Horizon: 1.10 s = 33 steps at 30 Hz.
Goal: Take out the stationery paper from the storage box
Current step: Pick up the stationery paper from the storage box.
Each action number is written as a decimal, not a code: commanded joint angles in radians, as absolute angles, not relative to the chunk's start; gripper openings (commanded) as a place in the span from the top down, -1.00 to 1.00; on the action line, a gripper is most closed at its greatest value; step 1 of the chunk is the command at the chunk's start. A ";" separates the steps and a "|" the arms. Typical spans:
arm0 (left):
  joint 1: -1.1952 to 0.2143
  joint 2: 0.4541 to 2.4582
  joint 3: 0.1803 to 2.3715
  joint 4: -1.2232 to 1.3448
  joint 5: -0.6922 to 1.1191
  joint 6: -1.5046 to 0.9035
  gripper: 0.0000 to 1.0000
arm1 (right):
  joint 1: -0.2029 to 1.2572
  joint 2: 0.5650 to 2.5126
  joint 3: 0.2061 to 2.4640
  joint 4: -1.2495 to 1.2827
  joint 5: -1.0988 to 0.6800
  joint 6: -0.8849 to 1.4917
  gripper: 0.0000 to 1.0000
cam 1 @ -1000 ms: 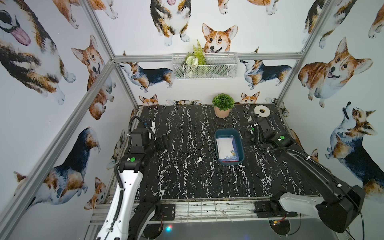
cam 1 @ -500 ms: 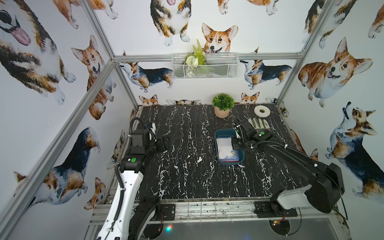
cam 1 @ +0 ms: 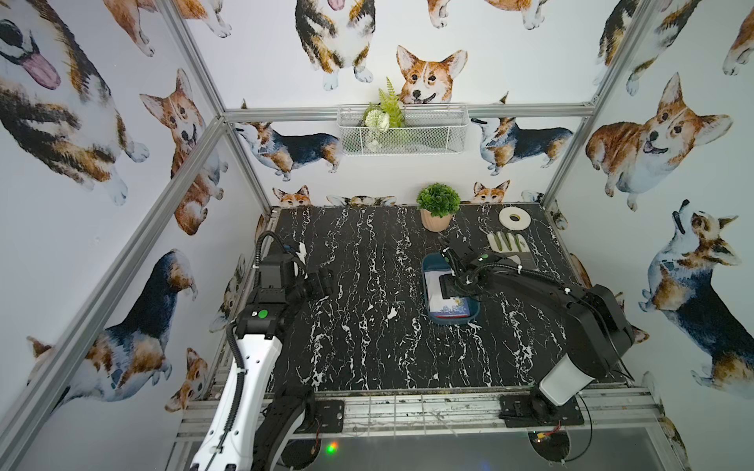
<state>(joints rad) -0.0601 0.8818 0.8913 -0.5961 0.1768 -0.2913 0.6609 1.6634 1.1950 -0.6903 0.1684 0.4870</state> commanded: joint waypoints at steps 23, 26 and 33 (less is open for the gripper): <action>-0.060 0.881 0.894 -0.595 0.164 -0.275 -0.62 | 0.589 1.901 1.232 -0.542 0.202 0.618 -0.42; -0.061 0.882 0.895 -0.595 0.164 -0.273 -0.62 | 0.589 1.907 1.213 -0.523 0.198 0.634 -0.34; -0.060 0.884 0.896 -0.598 0.164 -0.272 -0.62 | 0.591 1.861 1.195 -0.527 0.226 0.646 0.04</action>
